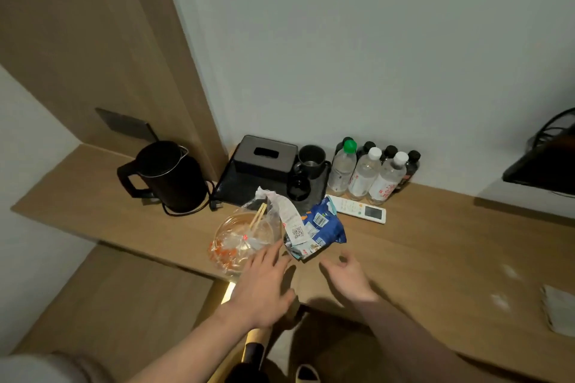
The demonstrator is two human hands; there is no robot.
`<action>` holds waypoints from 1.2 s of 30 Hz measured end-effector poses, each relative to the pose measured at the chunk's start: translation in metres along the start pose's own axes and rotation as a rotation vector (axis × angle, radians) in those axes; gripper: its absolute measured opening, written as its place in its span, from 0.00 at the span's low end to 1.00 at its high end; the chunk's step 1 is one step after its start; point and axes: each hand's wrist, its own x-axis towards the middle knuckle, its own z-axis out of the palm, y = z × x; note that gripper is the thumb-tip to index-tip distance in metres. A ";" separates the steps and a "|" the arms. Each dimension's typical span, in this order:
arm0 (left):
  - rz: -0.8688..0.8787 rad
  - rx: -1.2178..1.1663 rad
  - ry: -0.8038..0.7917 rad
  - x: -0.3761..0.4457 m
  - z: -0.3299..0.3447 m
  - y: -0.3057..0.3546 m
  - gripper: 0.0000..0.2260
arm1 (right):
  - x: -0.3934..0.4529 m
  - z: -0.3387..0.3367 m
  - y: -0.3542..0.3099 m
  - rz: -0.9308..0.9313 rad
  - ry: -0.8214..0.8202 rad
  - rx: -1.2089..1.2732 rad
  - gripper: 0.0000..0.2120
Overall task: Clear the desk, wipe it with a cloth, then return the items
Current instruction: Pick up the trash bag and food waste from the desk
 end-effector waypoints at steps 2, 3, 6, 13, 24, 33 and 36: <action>0.033 0.016 -0.005 0.009 -0.005 -0.013 0.32 | 0.018 0.021 -0.012 0.124 0.024 0.074 0.44; 0.044 0.004 0.000 0.013 -0.007 -0.021 0.31 | 0.028 0.030 -0.016 0.163 0.024 0.123 0.41; 0.035 -0.101 0.053 0.021 -0.016 -0.048 0.29 | 0.042 0.051 -0.029 0.159 0.042 0.201 0.34; -0.176 -0.411 0.162 0.034 -0.018 -0.140 0.26 | 0.042 0.111 -0.008 0.324 0.051 0.394 0.56; -0.418 -0.662 -0.020 0.071 0.025 -0.213 0.30 | 0.001 0.151 -0.062 0.083 -0.051 0.327 0.11; -0.499 -1.045 0.189 0.024 -0.019 -0.198 0.09 | -0.043 0.141 -0.086 -0.132 -0.069 0.374 0.06; -0.419 -1.051 0.229 0.008 -0.038 -0.185 0.09 | -0.065 0.122 -0.091 -0.183 -0.079 0.375 0.10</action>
